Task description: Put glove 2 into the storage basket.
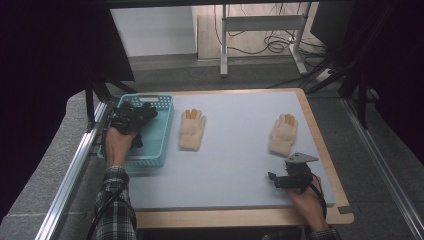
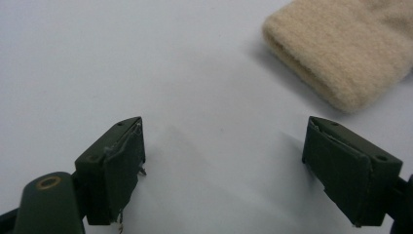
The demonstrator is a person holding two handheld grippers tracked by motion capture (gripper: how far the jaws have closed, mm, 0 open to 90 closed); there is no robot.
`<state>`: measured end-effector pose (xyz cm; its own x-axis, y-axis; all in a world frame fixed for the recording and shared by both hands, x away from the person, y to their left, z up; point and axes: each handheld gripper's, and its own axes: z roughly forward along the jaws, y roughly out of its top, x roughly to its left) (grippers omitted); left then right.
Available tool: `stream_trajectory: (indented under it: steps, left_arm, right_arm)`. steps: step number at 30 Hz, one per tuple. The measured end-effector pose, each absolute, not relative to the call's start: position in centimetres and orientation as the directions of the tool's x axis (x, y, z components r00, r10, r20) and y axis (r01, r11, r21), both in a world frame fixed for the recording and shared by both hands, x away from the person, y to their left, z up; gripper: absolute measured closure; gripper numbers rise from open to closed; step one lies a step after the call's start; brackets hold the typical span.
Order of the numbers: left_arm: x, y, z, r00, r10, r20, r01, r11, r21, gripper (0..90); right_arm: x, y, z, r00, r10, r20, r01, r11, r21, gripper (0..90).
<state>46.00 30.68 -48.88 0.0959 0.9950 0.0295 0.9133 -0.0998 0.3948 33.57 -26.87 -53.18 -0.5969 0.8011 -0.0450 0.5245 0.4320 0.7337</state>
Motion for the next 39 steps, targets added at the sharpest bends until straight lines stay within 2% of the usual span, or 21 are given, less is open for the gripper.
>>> stream_trajectory:
  steps: [5,8,11,12,15,18,30,39]
  left_arm:
    - [46.5,31.6,-49.9,0.059,0.995,0.077,0.932,-0.083,0.352,54.8]
    - [46.5,31.8,-50.5,0.058,0.990,0.130,0.938,-0.099,0.331,48.5]
    - [46.4,31.9,-50.6,0.056,0.986,0.158,0.934,-0.108,0.340,35.5]
    - [46.4,31.9,-50.6,0.062,0.988,0.143,0.934,-0.108,0.342,32.6]
    - [46.6,31.6,-50.3,0.084,0.990,0.115,0.946,-0.115,0.304,16.6]
    - [46.5,31.3,-49.8,0.105,0.988,0.109,0.948,-0.133,0.288,6.7]
    - [44.5,32.6,-47.2,0.122,0.992,-0.020,0.900,-0.102,0.425,1.3]
    - [43.3,31.3,-45.4,0.202,0.979,-0.022,0.845,-0.162,0.509,0.0]
  right_arm:
    - [33.6,-26.9,-53.2,-0.597,0.801,-0.045,0.524,0.432,0.734,15.1]
    - [33.6,-26.9,-53.2,-0.597,0.801,-0.045,0.524,0.432,0.734,15.1]
    - [33.6,-26.9,-53.2,-0.597,0.801,-0.045,0.524,0.432,0.734,15.1]
    - [33.6,-26.9,-53.2,-0.597,0.801,-0.045,0.524,0.432,0.734,15.1]
    - [33.6,-26.9,-53.2,-0.597,0.801,-0.045,0.524,0.432,0.734,15.1]
    - [33.6,-26.9,-53.2,-0.598,0.800,-0.047,0.523,0.434,0.733,15.1]
    - [33.6,-26.9,-53.2,-0.597,0.801,-0.045,0.524,0.433,0.733,15.1]
    - [33.6,-26.8,-53.2,-0.597,0.801,-0.045,0.525,0.433,0.733,15.1]
